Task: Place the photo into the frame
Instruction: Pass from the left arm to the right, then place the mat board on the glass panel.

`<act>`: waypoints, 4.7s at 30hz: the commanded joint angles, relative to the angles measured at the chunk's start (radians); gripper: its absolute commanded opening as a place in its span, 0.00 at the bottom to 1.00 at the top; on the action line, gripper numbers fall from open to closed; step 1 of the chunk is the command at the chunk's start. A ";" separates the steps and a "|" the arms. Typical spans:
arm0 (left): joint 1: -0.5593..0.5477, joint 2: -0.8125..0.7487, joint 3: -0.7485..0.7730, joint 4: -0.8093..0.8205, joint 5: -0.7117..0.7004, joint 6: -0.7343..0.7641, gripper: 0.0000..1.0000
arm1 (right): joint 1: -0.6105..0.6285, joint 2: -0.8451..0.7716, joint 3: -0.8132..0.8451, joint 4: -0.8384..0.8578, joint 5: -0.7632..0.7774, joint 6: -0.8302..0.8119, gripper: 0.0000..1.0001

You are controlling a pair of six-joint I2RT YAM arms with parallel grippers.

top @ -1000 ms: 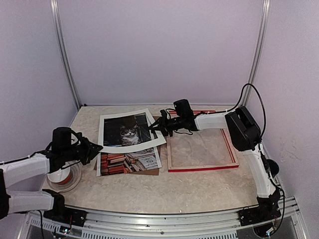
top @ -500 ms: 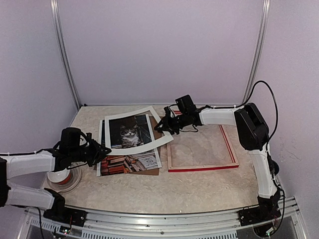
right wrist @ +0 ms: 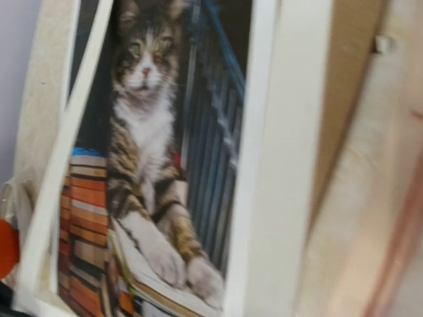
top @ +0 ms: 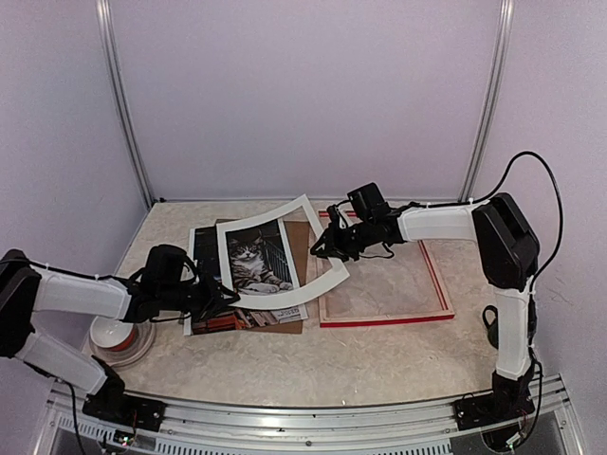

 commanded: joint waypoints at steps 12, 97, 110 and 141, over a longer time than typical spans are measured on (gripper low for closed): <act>-0.123 0.245 0.150 0.160 0.054 0.043 0.18 | -0.062 -0.174 -0.236 0.050 0.082 -0.028 0.22; -0.168 0.435 0.220 0.228 0.103 0.027 0.45 | -0.326 -0.346 -0.689 0.487 -0.206 0.137 0.00; -0.166 0.431 0.220 0.241 0.109 0.029 0.65 | -0.375 -0.388 -0.704 0.410 -0.171 0.054 0.00; -0.166 0.441 0.256 0.242 0.123 0.030 0.99 | -0.493 -0.478 -0.642 0.037 0.020 -0.218 0.00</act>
